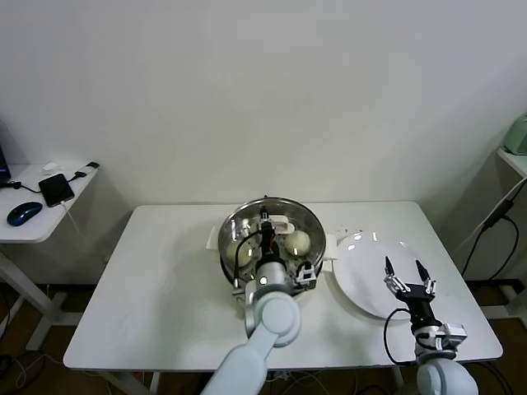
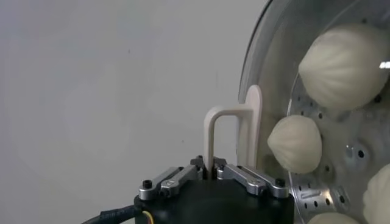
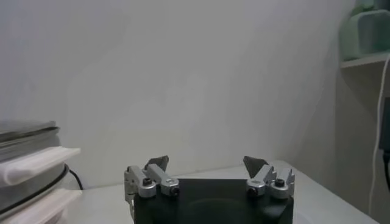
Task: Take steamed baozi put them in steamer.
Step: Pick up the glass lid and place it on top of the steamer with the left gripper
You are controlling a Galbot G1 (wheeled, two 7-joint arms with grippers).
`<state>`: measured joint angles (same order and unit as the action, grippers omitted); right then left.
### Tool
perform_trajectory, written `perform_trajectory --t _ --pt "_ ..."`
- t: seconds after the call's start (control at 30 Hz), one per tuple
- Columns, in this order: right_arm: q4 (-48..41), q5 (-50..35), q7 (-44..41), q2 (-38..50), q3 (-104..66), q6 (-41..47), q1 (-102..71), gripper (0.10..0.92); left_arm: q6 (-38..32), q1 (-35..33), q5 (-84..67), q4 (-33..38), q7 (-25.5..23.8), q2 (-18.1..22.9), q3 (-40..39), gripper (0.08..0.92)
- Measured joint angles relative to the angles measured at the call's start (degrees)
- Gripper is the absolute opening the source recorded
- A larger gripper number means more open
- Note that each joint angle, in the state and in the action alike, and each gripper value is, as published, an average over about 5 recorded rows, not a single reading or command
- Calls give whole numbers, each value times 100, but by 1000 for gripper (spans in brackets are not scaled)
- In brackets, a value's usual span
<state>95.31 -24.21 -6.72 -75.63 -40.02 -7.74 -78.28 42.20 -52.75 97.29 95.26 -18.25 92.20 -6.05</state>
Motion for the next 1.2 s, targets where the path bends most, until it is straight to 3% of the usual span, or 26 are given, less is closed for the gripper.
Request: perform_trajectory --t 0.9,1.0,1.2 --pt "-51 22 0 -26 21 -38 19 823 -3 -36 33 -61 -44 0 1 163" --pt "-49 23 0 -28 17 -40 15 823 -4 -65 39 -65 15 1 7 209" --pt "-49 27 0 -34 12 -43 9 823 0 -171 -18 56 76 1 -31 381"
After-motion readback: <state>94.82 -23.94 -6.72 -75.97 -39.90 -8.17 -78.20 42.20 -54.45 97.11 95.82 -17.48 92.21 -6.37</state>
